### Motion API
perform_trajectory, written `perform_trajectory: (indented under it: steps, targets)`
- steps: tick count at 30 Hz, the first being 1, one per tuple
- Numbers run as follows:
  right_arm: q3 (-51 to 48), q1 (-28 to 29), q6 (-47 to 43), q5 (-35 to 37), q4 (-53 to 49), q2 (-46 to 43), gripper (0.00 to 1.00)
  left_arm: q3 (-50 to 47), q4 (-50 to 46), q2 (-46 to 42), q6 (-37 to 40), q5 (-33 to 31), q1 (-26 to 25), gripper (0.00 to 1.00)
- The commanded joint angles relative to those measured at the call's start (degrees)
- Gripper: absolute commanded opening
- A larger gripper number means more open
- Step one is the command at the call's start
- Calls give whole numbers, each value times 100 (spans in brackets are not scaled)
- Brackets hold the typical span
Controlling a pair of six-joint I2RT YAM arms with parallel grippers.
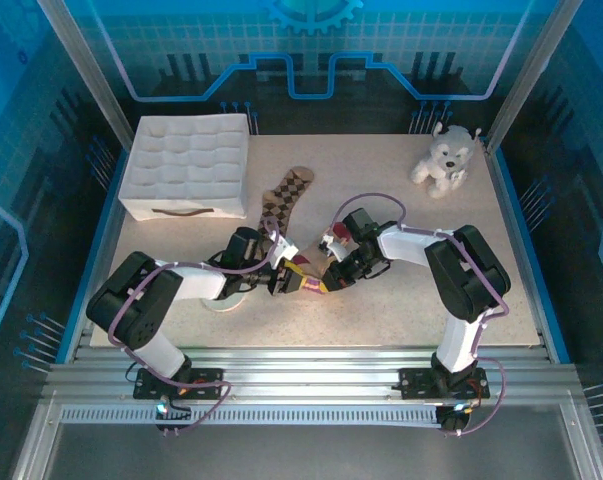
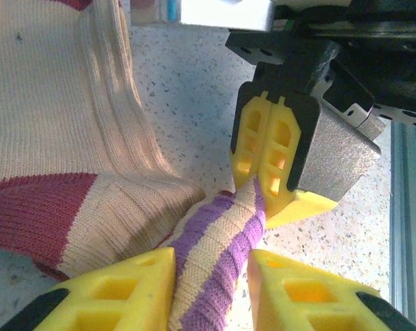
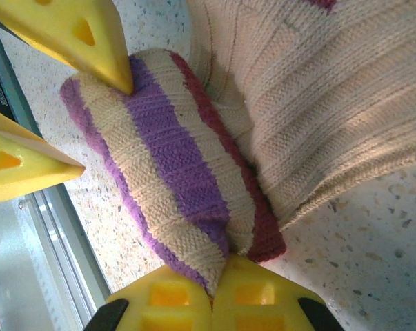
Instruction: Roll the socks
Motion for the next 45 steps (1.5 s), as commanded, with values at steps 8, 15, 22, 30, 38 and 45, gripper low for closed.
perform_trajectory:
  steps: [8,15,22,30,38,45]
  targets:
    - [222,-136,48,-242,-257,150,0,-88,39,153,25,146,-92,36]
    - [341,-179,59,-225,-428,257,0,-31,162,266,-38,412,-92,32]
    - [368,-209,192,-198,-429,290,0,16,130,458,-84,383,-102,26]
    - [429,-221,182,-259,-519,179,1,358,-682,643,-303,-216,-112,9]
    - [229,-219,338,-9,-194,-388,29,758,-1243,942,-565,-411,-90,5]
    - [-228,-38,923,1065,805,-1478,44,1072,-1671,1273,-686,-302,0,4]
